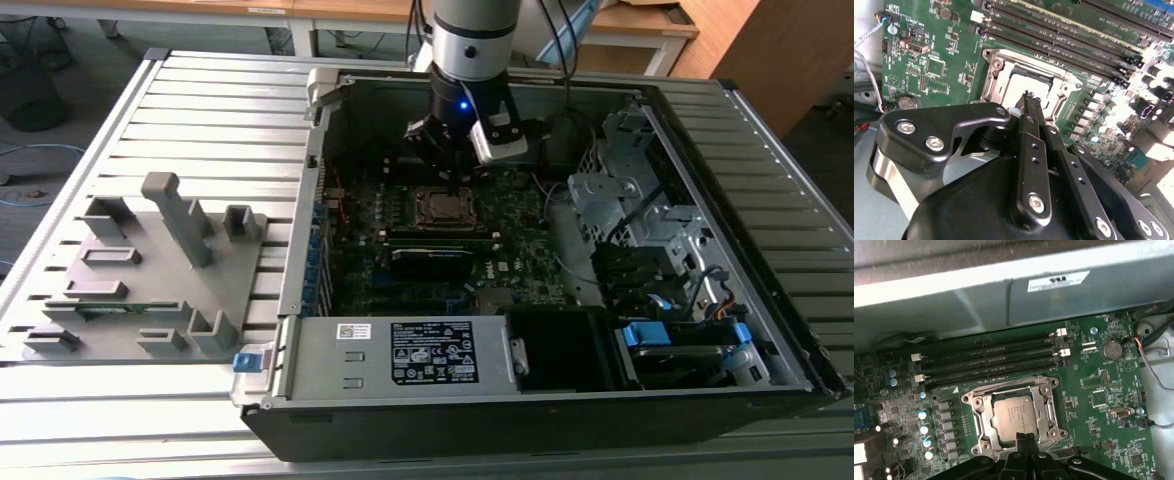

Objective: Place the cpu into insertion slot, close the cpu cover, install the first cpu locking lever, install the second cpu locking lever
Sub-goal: 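Install the second cpu locking lever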

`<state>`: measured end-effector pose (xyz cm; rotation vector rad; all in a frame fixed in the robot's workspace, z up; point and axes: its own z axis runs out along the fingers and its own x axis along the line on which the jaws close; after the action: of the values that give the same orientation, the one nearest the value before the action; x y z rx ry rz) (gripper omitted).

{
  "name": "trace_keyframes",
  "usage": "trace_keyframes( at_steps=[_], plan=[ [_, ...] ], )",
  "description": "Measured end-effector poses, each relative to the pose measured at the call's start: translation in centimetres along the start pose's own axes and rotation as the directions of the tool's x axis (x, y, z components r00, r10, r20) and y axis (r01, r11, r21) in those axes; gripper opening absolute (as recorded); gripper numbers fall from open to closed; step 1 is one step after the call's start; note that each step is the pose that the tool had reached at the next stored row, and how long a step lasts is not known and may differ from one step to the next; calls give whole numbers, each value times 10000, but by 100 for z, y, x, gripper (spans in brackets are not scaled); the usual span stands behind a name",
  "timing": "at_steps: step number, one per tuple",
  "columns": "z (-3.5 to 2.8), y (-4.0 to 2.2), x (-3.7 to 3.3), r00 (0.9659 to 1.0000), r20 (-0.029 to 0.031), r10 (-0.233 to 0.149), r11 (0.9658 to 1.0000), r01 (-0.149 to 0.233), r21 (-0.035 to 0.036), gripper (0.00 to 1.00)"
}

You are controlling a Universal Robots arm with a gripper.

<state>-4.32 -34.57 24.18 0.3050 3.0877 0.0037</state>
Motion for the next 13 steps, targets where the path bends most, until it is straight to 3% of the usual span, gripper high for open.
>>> trace_keyframes(
  at_steps=[8,13],
  plan=[
    [0,-91,-18,10000,0,0,10000,0,0,11],
    [0,-102,-20,10000,0,1,10000,-1,0,11]
  ],
)
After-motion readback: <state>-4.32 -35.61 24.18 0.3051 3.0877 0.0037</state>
